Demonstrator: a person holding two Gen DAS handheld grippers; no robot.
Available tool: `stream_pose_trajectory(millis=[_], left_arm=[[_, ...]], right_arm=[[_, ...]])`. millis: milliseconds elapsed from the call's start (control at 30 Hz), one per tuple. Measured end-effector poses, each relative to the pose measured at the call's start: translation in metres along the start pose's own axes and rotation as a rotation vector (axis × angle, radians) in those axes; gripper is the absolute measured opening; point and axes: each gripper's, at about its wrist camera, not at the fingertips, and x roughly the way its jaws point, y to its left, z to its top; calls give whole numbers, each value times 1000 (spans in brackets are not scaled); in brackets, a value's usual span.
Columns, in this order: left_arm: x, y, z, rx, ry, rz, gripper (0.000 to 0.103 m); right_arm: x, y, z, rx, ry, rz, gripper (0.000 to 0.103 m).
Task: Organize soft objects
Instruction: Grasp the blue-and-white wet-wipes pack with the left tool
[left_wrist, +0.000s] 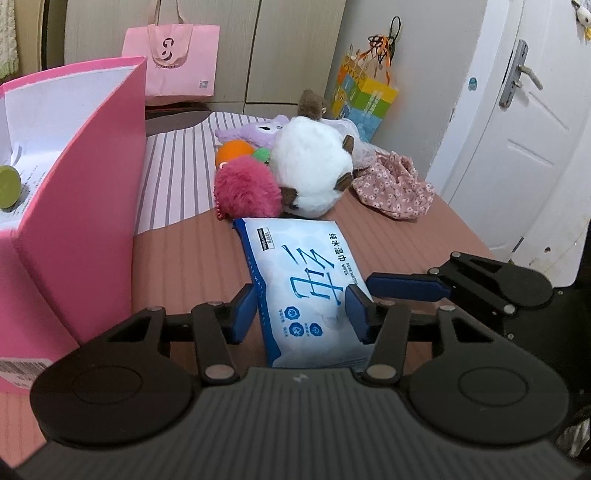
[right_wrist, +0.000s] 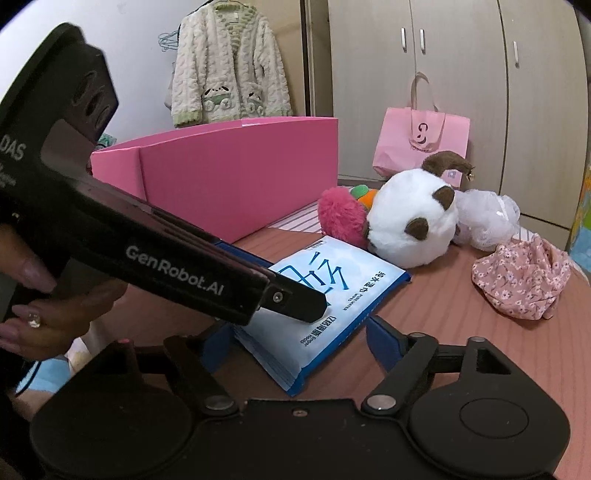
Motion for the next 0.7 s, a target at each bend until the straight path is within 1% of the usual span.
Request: stream_pose_trajectory(millis=[67,133,300,333,400,433,533,600,667,700], left_arm=[[-1,2,-4,-14,-24,-4,50],[-3,1,-8,-15,-45,0,50],[-3,-2,-8,-8,-47,7,50],[-3,-1,-8,-9,-44,7,50],[-4,-1,-7,-11,-31,3,50],[-5,-2,-6,-5,-17,2,50],[-7,-5,-4,18,15,6,50],[-7,-6,-3,34,37,-7,50],[-8,-4,-2,26,53,-28,50],[-9,-3,-2,24,58,-37,50]], right_arm=[[3,2,0,2,6,12,99],[7,7,2,4,22,3,103],[11,12,5,37,28,-36,103],[11,13,4,41,22,-44,101],[8,15,2,38,5,-69,93],[7,15,2,38,-3,-68,89],[3,17,-2,20,-26,-61,83],[0,17,-5,17,-40,-54,79],[-3,18,-8,14,-52,-53,73],[-4,19,-9,13,-59,-53,72]])
